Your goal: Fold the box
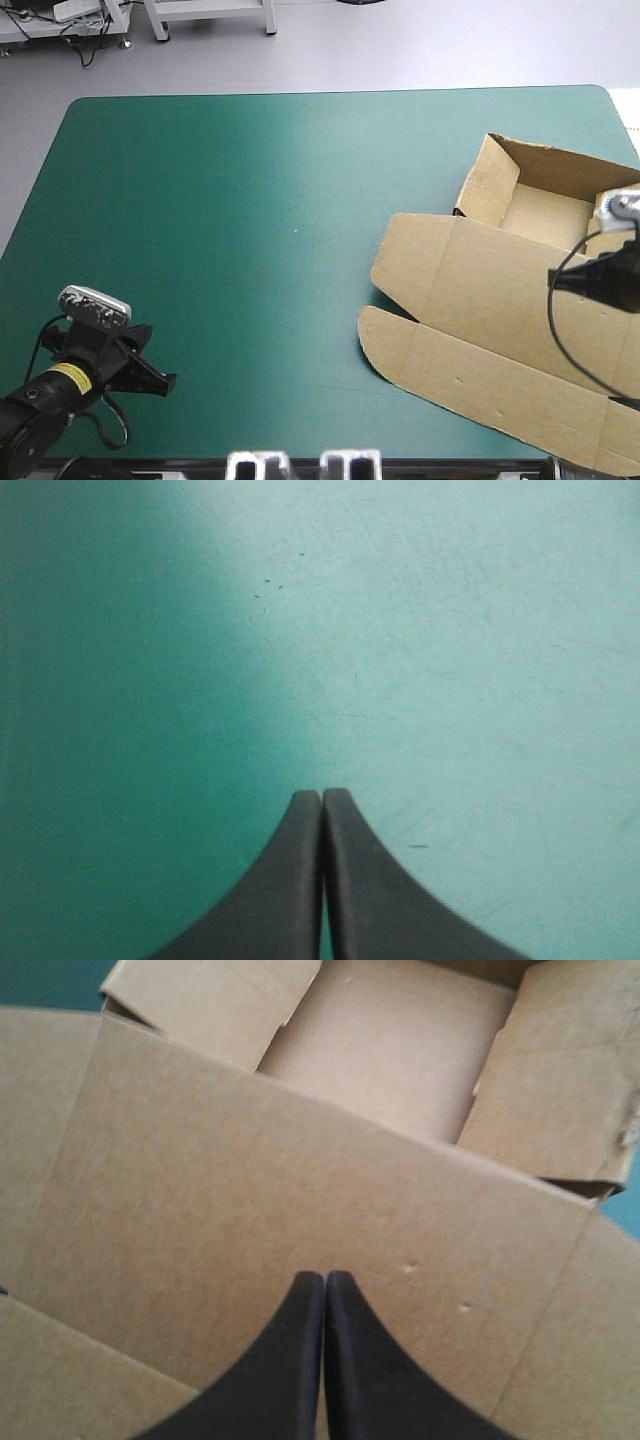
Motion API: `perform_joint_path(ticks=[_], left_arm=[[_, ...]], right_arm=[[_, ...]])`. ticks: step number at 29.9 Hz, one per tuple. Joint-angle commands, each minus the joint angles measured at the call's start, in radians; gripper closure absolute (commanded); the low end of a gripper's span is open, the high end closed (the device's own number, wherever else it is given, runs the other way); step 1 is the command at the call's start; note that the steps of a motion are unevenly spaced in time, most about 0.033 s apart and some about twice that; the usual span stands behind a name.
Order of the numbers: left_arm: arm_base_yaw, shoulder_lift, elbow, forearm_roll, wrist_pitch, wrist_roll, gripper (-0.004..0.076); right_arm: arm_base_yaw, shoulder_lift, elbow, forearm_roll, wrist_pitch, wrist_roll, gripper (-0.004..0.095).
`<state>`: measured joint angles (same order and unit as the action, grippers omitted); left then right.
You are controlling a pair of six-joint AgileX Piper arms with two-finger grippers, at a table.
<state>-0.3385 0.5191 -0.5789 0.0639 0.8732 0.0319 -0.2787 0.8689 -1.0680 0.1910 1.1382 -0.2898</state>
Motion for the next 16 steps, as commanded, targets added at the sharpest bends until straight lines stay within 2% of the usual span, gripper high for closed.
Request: perform_joint_path(ticks=[1, 6, 12, 16], left_arm=[[-0.007, -0.049, 0.011, -0.055, -0.065, -0.01, 0.0734], [-0.007, -0.097, 0.038, -0.064, -0.084, -0.007, 0.0734], [-0.007, -0.108, 0.093, -0.099, -0.065, 0.001, 0.0734], [-0.007, -0.108, 0.121, -0.102, -0.1, 0.01, 0.0734]], right_arm=[[0.059, -0.109, 0.119, 0.012, -0.091, -0.011, 0.0913], [0.131, -0.228, 0.287, 0.002, -0.143, -0.011, 0.0913], [0.133, -0.311, 0.43, 0.029, -0.188, -0.048, 0.0913], [0.133, -0.337, 0.497, 0.053, -0.192, -0.073, 0.0913]])
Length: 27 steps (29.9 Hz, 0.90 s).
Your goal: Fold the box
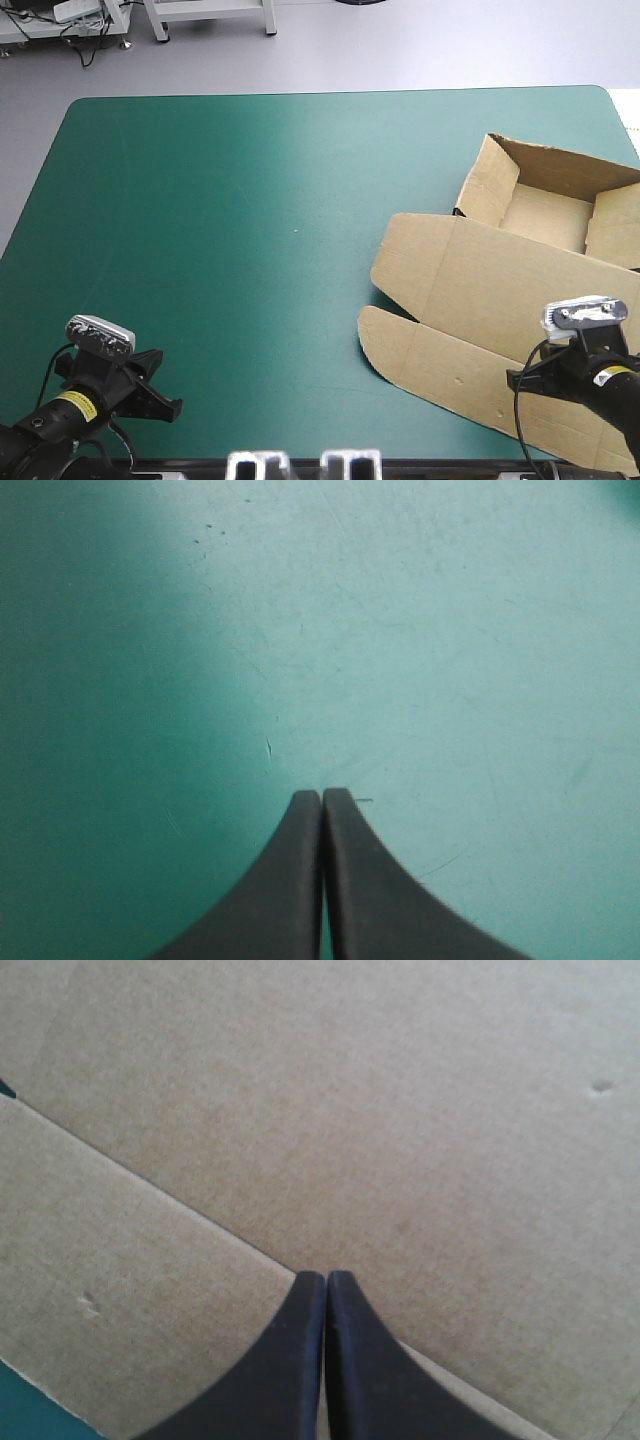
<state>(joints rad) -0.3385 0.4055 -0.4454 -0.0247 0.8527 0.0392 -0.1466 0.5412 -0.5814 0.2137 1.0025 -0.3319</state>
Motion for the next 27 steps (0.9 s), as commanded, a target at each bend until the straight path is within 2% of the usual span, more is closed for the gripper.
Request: perform_joint_path(ticks=[1, 10, 27], left_arm=[[-0.007, 0.006, -0.008, -0.014, -0.089, 0.003, 0.0734], [-0.007, 0.006, -0.007, -0.021, -0.087, 0.003, 0.0734], [-0.007, 0.006, -0.007, -0.031, -0.09, -0.006, 0.0734]], right_arm=[[0.001, -0.014, 0.021, 0.036, -0.056, -0.045, 0.0913], [0.001, -0.018, 0.054, 0.086, -0.131, -0.075, 0.0913], [0.001, -0.018, 0.054, 0.087, -0.118, -0.077, 0.0931]])
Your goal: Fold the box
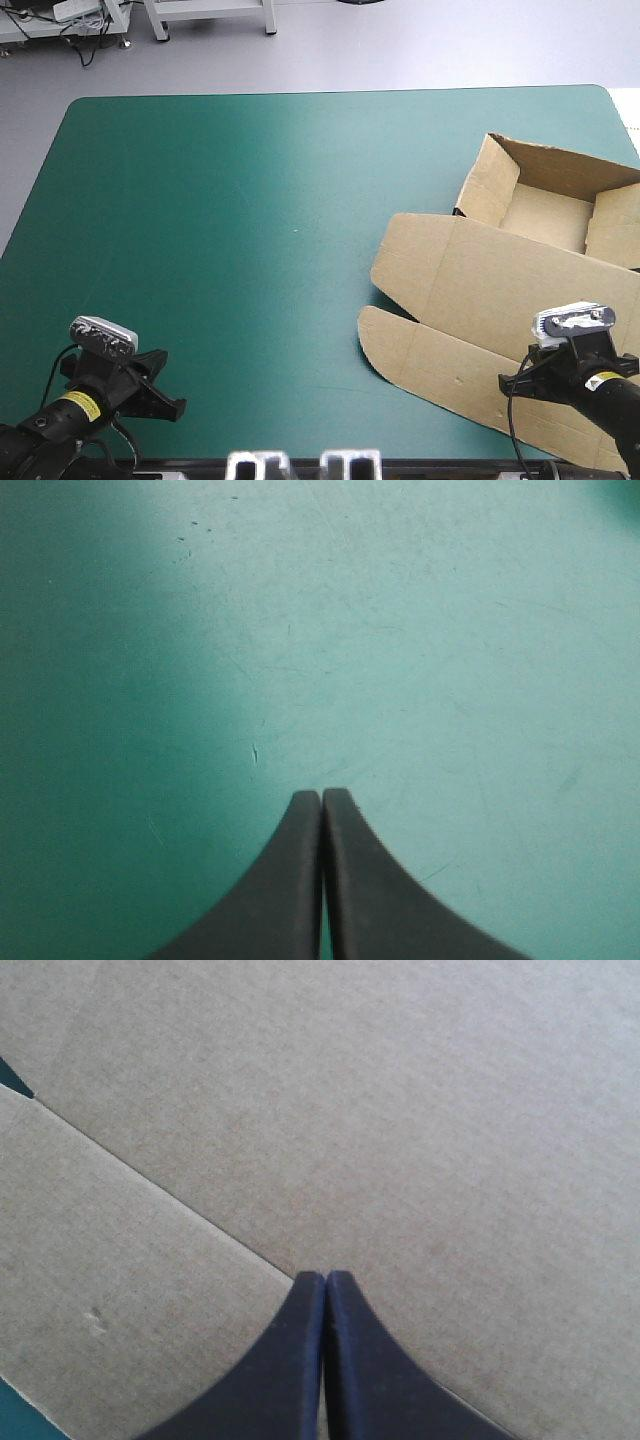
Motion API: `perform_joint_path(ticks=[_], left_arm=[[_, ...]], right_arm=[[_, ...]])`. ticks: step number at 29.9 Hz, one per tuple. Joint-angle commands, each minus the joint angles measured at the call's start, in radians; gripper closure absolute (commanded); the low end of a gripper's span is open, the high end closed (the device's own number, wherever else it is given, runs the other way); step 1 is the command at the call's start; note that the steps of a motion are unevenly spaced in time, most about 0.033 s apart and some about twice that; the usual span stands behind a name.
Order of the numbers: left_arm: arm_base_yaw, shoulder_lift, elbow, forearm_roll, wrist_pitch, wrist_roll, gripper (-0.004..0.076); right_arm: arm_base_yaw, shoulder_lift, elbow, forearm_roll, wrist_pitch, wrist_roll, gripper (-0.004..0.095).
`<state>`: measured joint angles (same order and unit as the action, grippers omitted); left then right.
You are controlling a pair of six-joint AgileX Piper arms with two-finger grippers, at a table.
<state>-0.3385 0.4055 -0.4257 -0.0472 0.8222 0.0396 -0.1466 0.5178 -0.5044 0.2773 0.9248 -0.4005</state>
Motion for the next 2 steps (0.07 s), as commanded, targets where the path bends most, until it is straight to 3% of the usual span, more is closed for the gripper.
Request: perform_joint_path(ticks=[1, 2], left_arm=[[-0.007, 0.006, -0.027, -0.009, -0.059, -0.006, 0.0734], [-0.007, 0.006, -0.027, -0.009, -0.059, -0.006, 0.0734]], right_arm=[[0.001, 0.005, -0.023, 0.023, -0.04, -0.009, 0.0931], [0.001, 0.005, -0.023, 0.023, -0.04, -0.009, 0.0932]])
